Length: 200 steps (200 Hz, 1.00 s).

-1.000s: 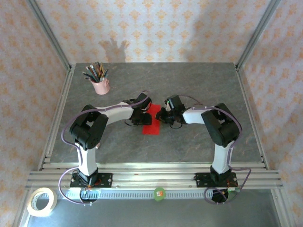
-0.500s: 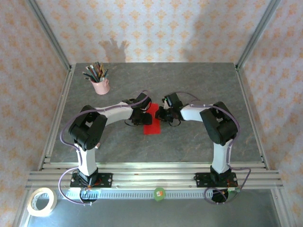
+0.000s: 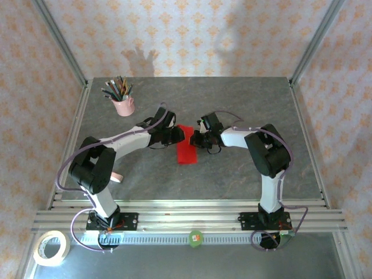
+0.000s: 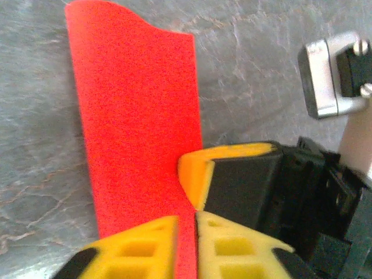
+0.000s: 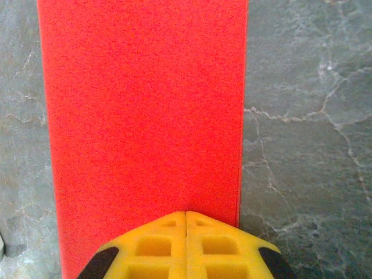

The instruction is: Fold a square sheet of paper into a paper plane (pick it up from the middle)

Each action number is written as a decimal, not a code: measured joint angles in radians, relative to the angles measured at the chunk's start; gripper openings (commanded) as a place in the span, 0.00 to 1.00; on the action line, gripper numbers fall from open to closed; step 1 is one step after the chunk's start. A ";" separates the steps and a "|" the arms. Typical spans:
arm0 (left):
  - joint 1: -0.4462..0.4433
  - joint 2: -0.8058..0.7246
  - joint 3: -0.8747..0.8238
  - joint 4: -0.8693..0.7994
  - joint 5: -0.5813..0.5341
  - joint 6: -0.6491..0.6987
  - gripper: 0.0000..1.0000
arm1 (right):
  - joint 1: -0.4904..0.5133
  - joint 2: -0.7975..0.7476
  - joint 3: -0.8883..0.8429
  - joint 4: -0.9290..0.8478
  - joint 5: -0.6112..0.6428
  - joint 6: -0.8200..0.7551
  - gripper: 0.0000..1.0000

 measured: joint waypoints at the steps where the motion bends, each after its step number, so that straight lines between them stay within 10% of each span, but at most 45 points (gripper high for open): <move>1: -0.001 0.002 0.000 0.001 0.003 0.003 0.09 | 0.000 0.000 0.000 0.000 0.000 0.000 0.03; 200: 0.043 0.201 0.014 0.054 0.137 0.031 0.00 | 0.000 0.008 0.006 -0.008 0.015 -0.012 0.01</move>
